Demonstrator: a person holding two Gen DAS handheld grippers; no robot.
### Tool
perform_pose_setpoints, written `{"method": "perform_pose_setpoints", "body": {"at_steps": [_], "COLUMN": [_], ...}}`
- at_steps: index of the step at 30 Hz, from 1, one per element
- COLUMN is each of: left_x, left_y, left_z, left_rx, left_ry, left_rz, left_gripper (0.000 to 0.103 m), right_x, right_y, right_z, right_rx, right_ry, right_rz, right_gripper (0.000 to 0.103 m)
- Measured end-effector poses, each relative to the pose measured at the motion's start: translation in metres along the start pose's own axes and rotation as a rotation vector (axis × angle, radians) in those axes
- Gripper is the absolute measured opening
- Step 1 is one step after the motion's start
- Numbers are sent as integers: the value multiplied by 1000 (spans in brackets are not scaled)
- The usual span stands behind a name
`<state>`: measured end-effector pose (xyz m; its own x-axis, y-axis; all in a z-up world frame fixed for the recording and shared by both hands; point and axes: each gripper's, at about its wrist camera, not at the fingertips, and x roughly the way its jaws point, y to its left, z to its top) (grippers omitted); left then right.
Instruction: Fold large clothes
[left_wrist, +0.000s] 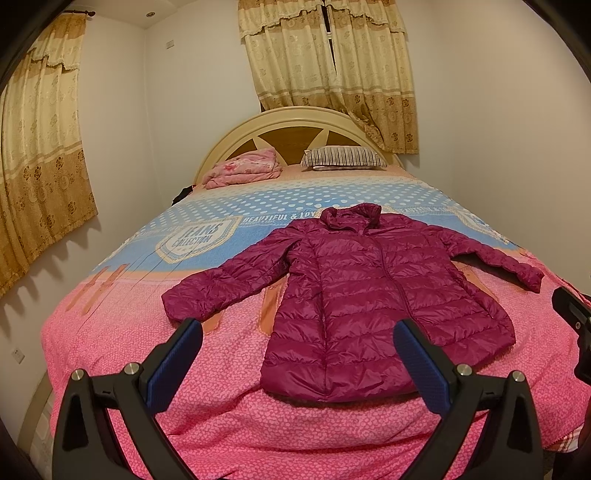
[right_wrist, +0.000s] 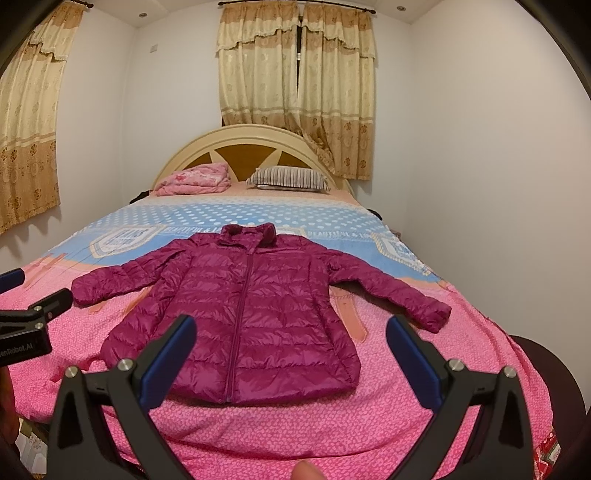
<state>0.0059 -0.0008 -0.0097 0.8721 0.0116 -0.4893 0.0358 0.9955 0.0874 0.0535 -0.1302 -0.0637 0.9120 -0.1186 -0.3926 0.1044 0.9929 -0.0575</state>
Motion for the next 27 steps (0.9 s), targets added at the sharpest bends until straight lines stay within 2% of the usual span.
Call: {"method": "perform_pose_setpoints", "body": {"at_steps": [27], "left_x": [2], "left_y": [2], "left_z": [1], "left_rx": [-5], "left_ry": [1], "left_rz": [3], "left_gripper": [102], "right_x": [1], "right_y": [3], "right_z": [-1], "right_rx": [-1], "right_ry": [5], "right_rz": [1], "right_gripper": [103]}}
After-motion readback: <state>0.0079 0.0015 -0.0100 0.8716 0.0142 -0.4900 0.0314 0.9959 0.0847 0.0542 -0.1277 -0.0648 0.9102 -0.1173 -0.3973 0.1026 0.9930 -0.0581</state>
